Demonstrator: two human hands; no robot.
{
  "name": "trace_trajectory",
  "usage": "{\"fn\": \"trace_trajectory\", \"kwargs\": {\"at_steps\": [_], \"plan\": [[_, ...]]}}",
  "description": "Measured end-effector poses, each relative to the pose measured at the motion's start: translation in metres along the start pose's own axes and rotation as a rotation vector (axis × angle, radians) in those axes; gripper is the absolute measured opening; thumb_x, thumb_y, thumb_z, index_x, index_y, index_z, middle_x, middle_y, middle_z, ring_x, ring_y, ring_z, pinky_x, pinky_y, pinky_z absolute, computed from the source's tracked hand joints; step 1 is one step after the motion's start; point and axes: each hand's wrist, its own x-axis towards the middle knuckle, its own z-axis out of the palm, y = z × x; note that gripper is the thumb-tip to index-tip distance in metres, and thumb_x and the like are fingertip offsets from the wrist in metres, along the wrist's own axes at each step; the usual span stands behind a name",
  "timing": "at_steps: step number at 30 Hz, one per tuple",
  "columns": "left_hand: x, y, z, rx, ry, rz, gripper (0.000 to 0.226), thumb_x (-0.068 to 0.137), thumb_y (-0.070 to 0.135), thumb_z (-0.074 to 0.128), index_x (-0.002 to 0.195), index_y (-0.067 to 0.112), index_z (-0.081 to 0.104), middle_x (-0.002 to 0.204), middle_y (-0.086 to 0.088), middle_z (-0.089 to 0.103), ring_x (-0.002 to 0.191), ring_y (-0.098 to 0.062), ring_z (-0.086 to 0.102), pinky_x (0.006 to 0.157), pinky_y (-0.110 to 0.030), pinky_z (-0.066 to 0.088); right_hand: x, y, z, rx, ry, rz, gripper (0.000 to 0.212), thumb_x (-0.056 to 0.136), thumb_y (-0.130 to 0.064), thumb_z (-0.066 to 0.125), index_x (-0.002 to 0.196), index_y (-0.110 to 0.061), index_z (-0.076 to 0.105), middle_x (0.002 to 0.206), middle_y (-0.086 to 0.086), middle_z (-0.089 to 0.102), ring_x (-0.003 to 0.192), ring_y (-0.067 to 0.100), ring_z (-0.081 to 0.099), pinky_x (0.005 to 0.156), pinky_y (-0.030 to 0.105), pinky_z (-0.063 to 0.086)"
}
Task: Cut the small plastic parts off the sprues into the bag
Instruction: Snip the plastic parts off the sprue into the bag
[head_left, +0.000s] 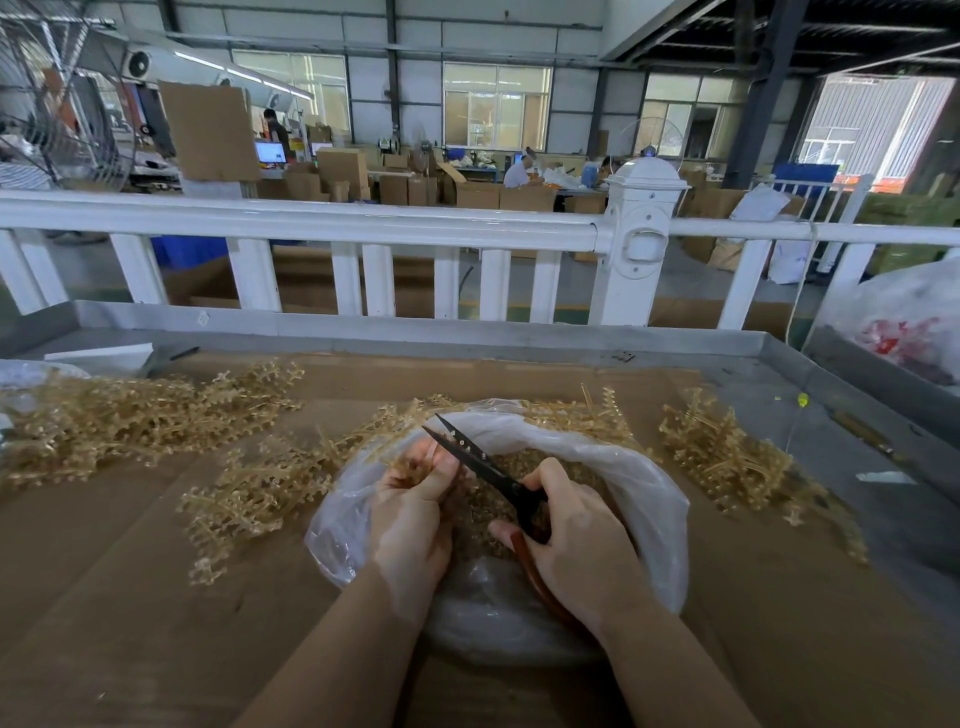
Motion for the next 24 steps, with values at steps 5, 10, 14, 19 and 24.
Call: {"fn": "trace_trajectory", "kwargs": {"at_steps": [5,10,14,19,24], "plan": [[0.001,-0.002,-0.001,0.033,-0.046,-0.015,0.014,0.086,-0.011,0.053,0.094,-0.003,0.061,0.082,-0.014,0.068,0.070,-0.021,0.069,0.067,-0.032,0.059,0.001,0.000,0.000,0.012,-0.016,0.012,0.035,0.080,-0.051,0.063,0.098,-0.032,0.039,0.095,-0.013,0.055,0.092,0.007,0.050,0.079,0.021,0.042],[0.004,-0.002,-0.004,0.027,-0.081,-0.029,0.014,0.087,-0.011,0.052,0.091,-0.003,0.062,0.078,-0.014,0.070,0.067,-0.020,0.070,0.062,-0.030,0.060,0.003,0.000,0.001,0.013,-0.006,-0.006,0.036,0.079,-0.052,0.064,0.095,-0.031,0.040,0.088,-0.019,0.051,0.083,0.001,0.047,0.072,0.016,0.038],[0.007,-0.003,-0.008,-0.017,-0.054,-0.046,0.022,0.085,-0.009,0.055,0.105,-0.002,0.060,0.085,-0.016,0.068,0.068,-0.020,0.070,0.062,-0.030,0.060,0.004,-0.001,-0.001,0.003,-0.030,-0.014,0.039,0.079,-0.055,0.064,0.093,-0.030,0.037,0.084,-0.018,0.056,0.073,0.002,0.052,0.062,0.013,0.036],[0.009,-0.002,-0.009,-0.017,-0.053,-0.060,0.017,0.084,-0.009,0.057,0.098,-0.003,0.064,0.082,-0.014,0.070,0.068,-0.020,0.071,0.059,-0.027,0.059,0.004,-0.002,0.000,-0.013,0.001,-0.011,0.040,0.078,-0.056,0.063,0.095,-0.027,0.042,0.085,-0.016,0.057,0.077,0.006,0.057,0.066,0.018,0.043],[0.009,-0.006,-0.011,0.098,-0.138,-0.039,0.023,0.073,-0.006,0.062,0.096,-0.006,0.065,0.090,-0.020,0.071,0.079,-0.028,0.070,0.070,-0.036,0.060,0.004,-0.002,0.002,0.026,0.040,-0.002,0.037,0.080,-0.050,0.065,0.099,-0.025,0.046,0.092,-0.013,0.058,0.089,0.009,0.057,0.078,0.024,0.046]]}}
